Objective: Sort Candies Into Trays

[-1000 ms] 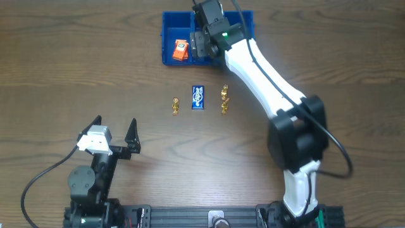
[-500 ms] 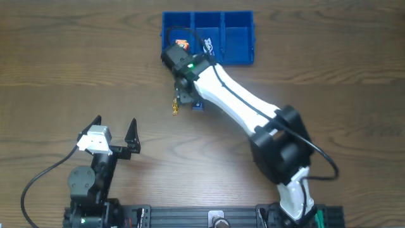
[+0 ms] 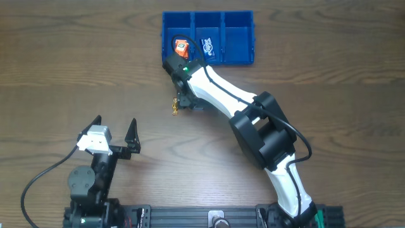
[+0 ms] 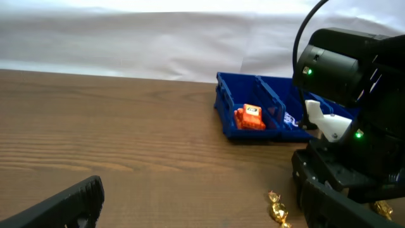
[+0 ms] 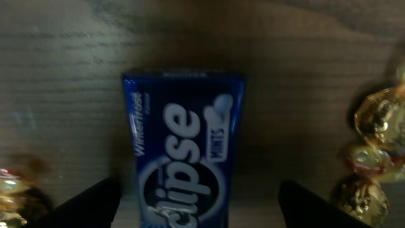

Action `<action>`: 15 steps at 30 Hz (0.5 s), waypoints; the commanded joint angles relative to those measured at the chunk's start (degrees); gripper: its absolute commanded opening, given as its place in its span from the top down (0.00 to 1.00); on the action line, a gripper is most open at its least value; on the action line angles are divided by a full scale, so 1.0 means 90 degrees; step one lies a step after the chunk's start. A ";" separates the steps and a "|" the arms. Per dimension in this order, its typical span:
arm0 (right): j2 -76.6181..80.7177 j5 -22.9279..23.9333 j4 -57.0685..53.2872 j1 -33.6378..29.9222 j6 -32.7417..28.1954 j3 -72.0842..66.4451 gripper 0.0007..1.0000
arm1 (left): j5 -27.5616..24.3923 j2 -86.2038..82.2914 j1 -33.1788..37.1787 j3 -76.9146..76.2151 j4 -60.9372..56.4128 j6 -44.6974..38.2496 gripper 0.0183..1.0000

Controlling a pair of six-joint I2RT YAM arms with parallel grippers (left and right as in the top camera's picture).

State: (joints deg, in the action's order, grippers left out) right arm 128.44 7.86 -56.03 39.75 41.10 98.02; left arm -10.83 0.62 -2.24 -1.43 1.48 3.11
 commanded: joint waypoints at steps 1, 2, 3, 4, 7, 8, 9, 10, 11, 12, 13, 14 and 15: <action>0.0068 -0.0024 0.0022 -0.0061 0.0245 -0.0019 0.20 | -0.0136 -0.0027 0.0039 0.0129 0.0194 -0.0039 0.00; 0.0068 -0.0024 0.0024 -0.0061 0.0255 -0.0022 0.24 | -0.0136 -0.0027 0.0039 0.0129 0.0194 -0.0039 0.00; 0.0068 -0.0024 0.0024 -0.0063 0.0267 -0.0022 0.29 | -0.0136 -0.0027 0.0039 0.0129 0.0192 -0.0039 0.00; 0.0068 -0.0024 0.0024 -0.0063 0.0267 -0.0022 0.37 | -0.0136 -0.0027 0.0039 0.0129 0.0194 -0.0039 0.00; 0.0068 -0.0027 0.0046 -0.0068 0.0267 -0.0022 0.55 | -0.0136 -0.0027 0.0039 0.0129 0.0194 -0.0041 0.00; 0.0068 -0.0027 0.0058 -0.0068 0.0267 -0.0022 0.57 | -0.0136 -0.0027 0.0039 0.0129 0.0194 -0.0039 0.00; 0.0068 -0.0029 0.0075 -0.0070 0.0267 -0.0022 0.60 | -0.0136 -0.0027 0.0039 0.0129 0.0194 -0.0039 0.00; 0.0068 -0.0063 0.0097 -0.0090 0.0267 -0.0022 0.64 | -0.0136 -0.0027 0.0039 0.0129 0.0194 -0.0039 0.00; 0.0068 -0.0102 0.0119 -0.0107 0.0265 -0.0022 0.68 | -0.0136 -0.0027 0.0039 0.0129 0.0194 -0.0039 0.00; 0.0068 -0.0121 0.0129 -0.0112 0.0267 -0.0022 0.70 | -0.0136 -0.0027 0.0039 0.0129 0.0194 -0.0039 0.00; 0.0068 -0.0126 0.0141 -0.0112 0.0267 -0.0022 0.70 | -0.0136 -0.0027 0.0039 0.0129 0.0194 -0.0041 0.00; 0.0068 -0.0124 0.0143 -0.0112 0.0267 -0.0022 0.71 | -0.0136 -0.0027 0.0039 0.0129 0.0194 -0.0041 0.00; 0.0066 -0.0121 0.0143 -0.0112 0.0267 -0.0022 0.72 | -0.0136 -0.0027 0.0039 0.0129 0.0194 -0.0039 0.00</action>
State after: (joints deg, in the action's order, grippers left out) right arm 128.44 6.61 -54.96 39.33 43.22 98.02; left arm -10.83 0.64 -2.24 -1.43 1.50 3.11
